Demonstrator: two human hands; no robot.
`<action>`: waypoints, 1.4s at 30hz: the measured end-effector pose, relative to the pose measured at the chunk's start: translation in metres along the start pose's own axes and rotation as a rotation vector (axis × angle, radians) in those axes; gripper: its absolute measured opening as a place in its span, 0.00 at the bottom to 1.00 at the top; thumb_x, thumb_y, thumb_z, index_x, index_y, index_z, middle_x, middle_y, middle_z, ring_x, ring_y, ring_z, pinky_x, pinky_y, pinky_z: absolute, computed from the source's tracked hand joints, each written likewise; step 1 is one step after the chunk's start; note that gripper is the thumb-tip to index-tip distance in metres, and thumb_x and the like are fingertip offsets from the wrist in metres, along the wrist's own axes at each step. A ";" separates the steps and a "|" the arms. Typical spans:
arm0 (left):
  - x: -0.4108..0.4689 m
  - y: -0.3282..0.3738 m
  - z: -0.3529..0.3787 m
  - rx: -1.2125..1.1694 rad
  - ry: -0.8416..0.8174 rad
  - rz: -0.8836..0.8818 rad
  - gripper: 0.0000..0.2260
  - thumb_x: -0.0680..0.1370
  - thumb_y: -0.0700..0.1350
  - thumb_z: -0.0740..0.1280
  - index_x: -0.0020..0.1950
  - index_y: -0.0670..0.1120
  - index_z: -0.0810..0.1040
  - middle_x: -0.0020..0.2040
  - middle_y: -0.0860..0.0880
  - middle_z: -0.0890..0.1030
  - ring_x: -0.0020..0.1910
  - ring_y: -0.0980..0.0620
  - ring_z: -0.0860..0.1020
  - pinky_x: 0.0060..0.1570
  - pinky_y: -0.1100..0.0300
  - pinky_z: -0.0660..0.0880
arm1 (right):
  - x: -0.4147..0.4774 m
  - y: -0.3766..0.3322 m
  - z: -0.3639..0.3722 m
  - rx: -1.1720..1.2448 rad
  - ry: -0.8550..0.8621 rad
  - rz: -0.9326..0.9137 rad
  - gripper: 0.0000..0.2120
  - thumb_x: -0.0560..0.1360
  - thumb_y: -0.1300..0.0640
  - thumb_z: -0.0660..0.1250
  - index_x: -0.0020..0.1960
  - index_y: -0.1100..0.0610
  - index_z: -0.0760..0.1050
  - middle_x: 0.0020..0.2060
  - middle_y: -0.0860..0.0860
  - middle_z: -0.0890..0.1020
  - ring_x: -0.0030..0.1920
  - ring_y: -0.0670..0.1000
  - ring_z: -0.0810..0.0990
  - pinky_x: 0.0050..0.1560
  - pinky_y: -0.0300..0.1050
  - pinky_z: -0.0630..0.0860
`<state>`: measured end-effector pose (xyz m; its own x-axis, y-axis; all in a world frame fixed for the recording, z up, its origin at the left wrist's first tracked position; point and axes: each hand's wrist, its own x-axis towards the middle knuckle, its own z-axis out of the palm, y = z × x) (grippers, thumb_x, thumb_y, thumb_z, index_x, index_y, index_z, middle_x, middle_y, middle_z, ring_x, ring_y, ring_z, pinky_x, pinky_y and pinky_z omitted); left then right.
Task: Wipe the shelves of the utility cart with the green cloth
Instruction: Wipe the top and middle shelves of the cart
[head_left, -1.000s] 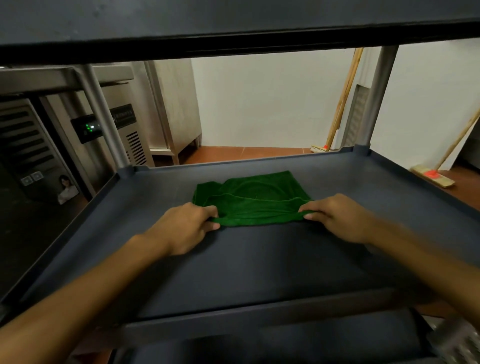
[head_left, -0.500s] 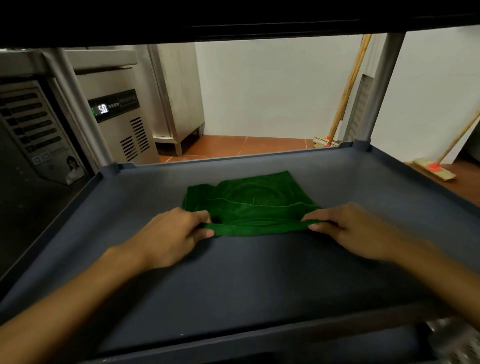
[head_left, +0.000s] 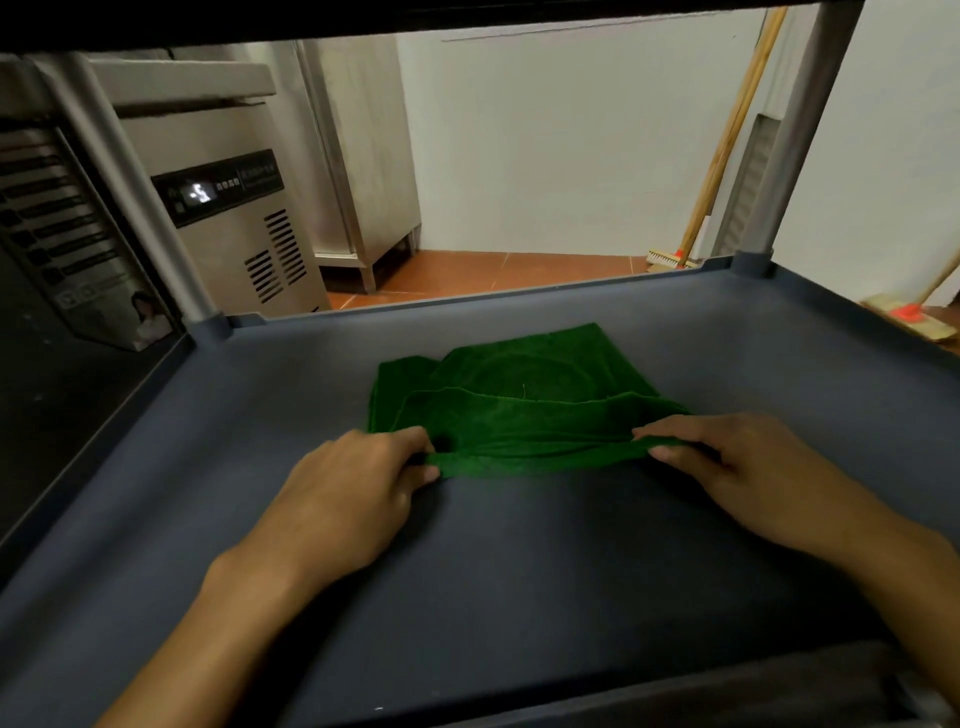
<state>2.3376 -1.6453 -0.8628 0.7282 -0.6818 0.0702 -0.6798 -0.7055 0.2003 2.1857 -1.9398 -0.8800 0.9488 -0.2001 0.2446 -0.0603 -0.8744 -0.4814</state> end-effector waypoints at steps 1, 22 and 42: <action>0.004 -0.001 -0.001 -0.003 -0.003 0.008 0.08 0.82 0.56 0.61 0.56 0.55 0.76 0.48 0.51 0.83 0.49 0.45 0.80 0.47 0.49 0.76 | 0.003 0.001 0.000 -0.002 -0.005 0.003 0.12 0.78 0.53 0.65 0.59 0.43 0.80 0.48 0.32 0.77 0.45 0.20 0.71 0.48 0.18 0.64; 0.105 -0.008 0.038 -0.065 0.293 0.003 0.08 0.82 0.49 0.61 0.55 0.47 0.75 0.52 0.39 0.83 0.52 0.34 0.78 0.44 0.48 0.72 | 0.068 0.024 0.010 -0.157 0.192 0.118 0.11 0.80 0.57 0.63 0.58 0.58 0.81 0.53 0.58 0.84 0.53 0.60 0.80 0.52 0.47 0.73; 0.084 -0.019 0.008 -0.947 -0.047 0.173 0.14 0.78 0.47 0.66 0.41 0.35 0.77 0.34 0.40 0.78 0.34 0.48 0.75 0.38 0.54 0.68 | 0.033 0.005 -0.011 0.365 -0.031 0.297 0.24 0.65 0.44 0.71 0.43 0.67 0.80 0.43 0.75 0.76 0.42 0.75 0.76 0.42 0.49 0.68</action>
<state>2.4106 -1.6909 -0.8688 0.6062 -0.7832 0.1382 -0.4106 -0.1593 0.8978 2.2134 -1.9559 -0.8650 0.9162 -0.3997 0.0292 -0.2226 -0.5681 -0.7923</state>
